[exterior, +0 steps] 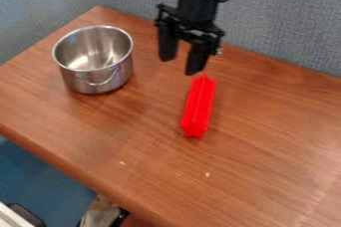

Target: Put the red object in the metal pot

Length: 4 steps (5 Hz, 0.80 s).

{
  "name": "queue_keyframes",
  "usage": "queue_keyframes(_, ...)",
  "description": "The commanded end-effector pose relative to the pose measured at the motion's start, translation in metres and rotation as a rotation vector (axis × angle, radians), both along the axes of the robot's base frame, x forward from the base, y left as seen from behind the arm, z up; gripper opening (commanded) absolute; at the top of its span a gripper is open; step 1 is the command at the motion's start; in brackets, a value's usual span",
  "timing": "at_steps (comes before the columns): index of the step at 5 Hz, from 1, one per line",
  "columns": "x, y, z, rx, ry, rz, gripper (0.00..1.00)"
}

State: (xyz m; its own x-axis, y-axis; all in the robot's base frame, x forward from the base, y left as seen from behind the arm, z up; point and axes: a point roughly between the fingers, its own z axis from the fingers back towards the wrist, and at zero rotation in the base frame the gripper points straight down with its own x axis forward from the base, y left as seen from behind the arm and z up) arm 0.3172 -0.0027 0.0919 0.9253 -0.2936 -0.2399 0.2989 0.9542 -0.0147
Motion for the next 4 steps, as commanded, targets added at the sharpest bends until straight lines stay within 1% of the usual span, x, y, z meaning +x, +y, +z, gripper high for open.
queue_keyframes(1,0.017,-0.021,0.014,-0.018,-0.057,-0.121,1.0)
queue_keyframes(2,0.021,-0.012,0.018,-0.002,-0.046,-0.094,1.0)
queue_keyframes(3,0.024,0.002,0.024,0.01,-0.032,-0.08,1.0)
queue_keyframes(4,0.015,-0.009,0.032,0.017,-0.055,-0.098,1.0)
